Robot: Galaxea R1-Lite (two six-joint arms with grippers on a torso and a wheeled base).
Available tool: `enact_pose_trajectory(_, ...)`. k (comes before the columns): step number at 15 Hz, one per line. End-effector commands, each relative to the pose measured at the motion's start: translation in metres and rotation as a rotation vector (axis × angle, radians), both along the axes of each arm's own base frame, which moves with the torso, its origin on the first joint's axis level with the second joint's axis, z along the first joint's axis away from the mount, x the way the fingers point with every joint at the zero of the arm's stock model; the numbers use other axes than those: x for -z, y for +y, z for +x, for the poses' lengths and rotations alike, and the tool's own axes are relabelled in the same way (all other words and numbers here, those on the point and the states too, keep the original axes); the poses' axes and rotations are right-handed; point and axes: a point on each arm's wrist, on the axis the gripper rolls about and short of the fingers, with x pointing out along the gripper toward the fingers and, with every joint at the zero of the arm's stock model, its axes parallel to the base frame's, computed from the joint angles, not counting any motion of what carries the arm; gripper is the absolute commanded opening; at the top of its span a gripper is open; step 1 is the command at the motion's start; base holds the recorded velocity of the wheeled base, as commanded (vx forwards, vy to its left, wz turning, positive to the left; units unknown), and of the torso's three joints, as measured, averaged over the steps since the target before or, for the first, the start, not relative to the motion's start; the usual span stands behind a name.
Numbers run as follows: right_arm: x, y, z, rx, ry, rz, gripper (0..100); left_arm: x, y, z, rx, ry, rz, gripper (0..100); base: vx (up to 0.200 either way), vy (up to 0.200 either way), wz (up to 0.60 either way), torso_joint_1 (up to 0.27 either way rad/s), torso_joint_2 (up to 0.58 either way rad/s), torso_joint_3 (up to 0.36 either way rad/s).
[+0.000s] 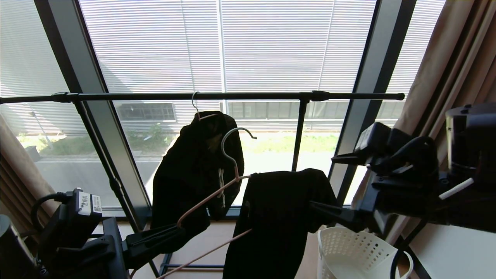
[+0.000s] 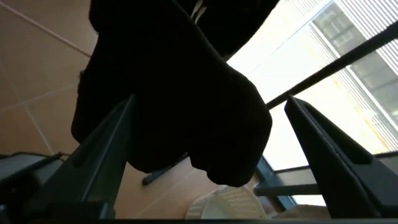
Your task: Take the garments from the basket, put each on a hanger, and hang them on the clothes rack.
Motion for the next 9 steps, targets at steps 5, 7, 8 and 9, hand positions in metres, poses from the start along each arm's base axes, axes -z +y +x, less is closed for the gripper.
enact_pose_trajectory(5,-0.03,-0.031,0.029,-0.382,0.007,-0.189,100,0.007,0.001,-0.008,0.082,-0.012,0.037,0,0.0,0.0,0.0,0.0,0.0,0.0)
enact_pose_trajectory(7,-0.029,-0.014,0.04,-0.488,0.124,-0.19,100,0.007,0.0,-0.01,0.095,-0.015,0.036,0,0.0,0.0,0.0,0.0,0.0,0.0)
enact_pose_trajectory(8,-0.023,0.002,0.047,-0.528,0.162,-0.195,100,0.007,0.0,-0.01,0.097,-0.016,0.036,0,0.0,0.0,0.0,0.0,0.0,0.0)
enact_pose_trajectory(9,-0.015,0.01,0.052,-0.541,0.186,-0.199,100,0.006,-0.001,-0.01,0.1,-0.018,0.035,0,0.0,0.0,0.0,0.0,0.0,0.0)
